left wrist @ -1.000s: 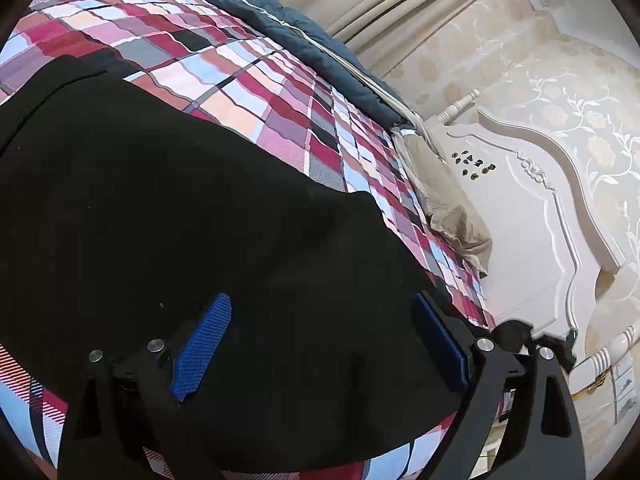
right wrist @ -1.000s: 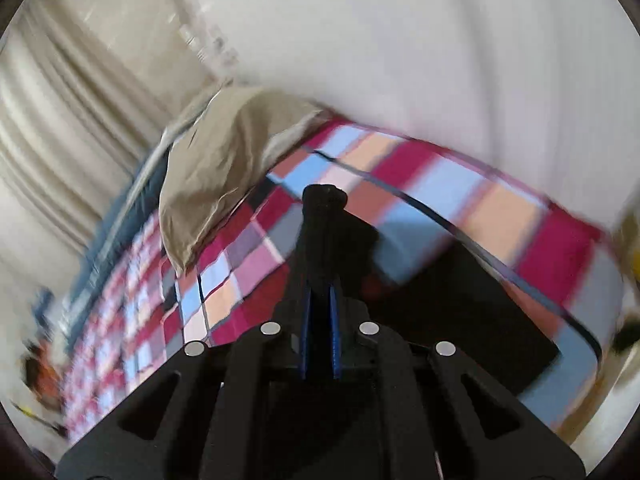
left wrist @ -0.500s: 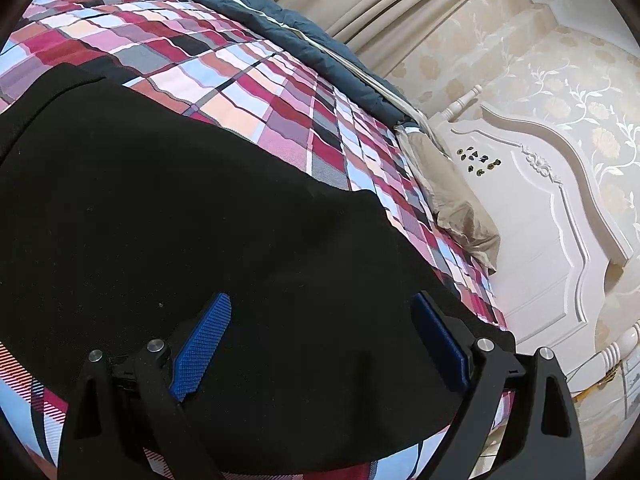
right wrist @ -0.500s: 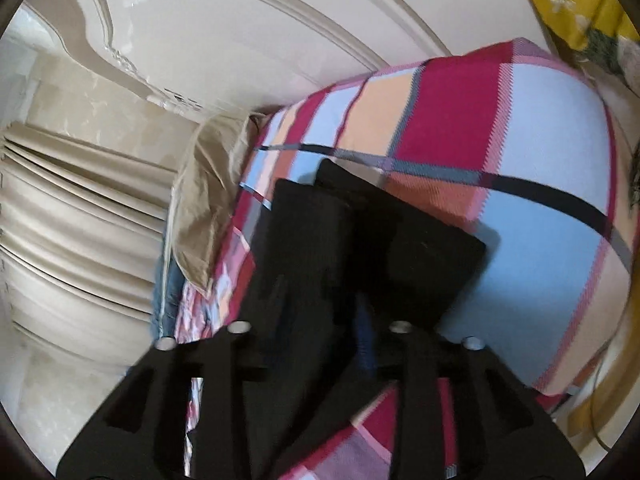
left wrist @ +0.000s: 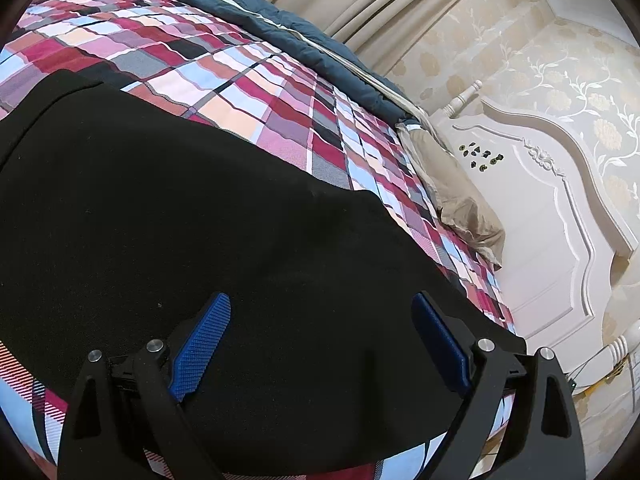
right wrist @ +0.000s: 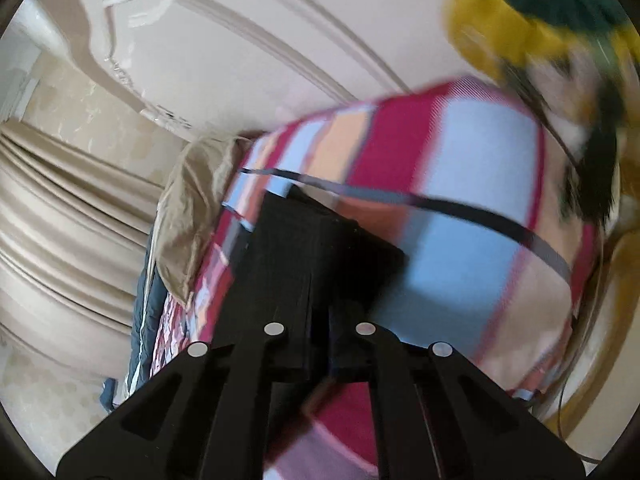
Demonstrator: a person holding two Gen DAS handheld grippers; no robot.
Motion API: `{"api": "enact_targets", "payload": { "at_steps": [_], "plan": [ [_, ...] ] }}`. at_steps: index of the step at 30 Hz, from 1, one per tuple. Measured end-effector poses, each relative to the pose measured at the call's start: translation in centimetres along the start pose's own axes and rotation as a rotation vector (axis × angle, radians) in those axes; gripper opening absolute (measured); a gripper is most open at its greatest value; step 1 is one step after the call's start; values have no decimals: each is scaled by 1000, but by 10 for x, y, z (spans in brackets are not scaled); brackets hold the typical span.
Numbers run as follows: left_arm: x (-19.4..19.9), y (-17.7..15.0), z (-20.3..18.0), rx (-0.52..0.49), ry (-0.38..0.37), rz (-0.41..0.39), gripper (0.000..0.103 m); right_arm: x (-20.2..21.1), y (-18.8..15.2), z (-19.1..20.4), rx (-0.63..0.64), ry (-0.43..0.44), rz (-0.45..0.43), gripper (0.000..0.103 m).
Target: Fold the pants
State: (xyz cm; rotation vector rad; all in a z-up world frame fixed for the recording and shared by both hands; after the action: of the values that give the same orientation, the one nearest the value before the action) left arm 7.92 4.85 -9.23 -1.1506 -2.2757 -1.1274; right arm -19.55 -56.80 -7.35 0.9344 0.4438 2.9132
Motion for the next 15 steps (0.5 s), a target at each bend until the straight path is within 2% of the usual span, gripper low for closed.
{"api": "enact_targets", "payload": {
  "at_steps": [5,9,12,13,14,15],
  "plan": [
    [0,-1,-1,0,-1,-1,91,-3,3,-9,-37,68,13,6],
    [-1,-2,-4,-10,6,-8,91,1,13,-9,5,113,73,23],
    [-3,-3,-7,-19,16,-10,93,2,17,-5,40,117,97,26],
    [-3,-3,-7,-20,18,-11,93,2,17,-3,60,107,105,20],
    [-3,-4,-8,-20,20,-11,93,1,18,-1,92,63,99,8],
    [-3,-4,-8,-20,20,-11,93,1,18,0,112,19,90,5]
  ]
}}
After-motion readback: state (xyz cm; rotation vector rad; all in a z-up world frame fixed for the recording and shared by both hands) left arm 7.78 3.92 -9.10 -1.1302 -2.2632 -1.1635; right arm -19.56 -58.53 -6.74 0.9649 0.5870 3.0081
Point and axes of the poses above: each gripper's, at about its wrist camera, not at the fingertips, and x roughly against the way its jaws point, z to its left, y to its top, the point moved 2 cm from there along -x, roughly the way its jaws point, and after that the axes turned 6 degrees about z, right-handed, at the moved point
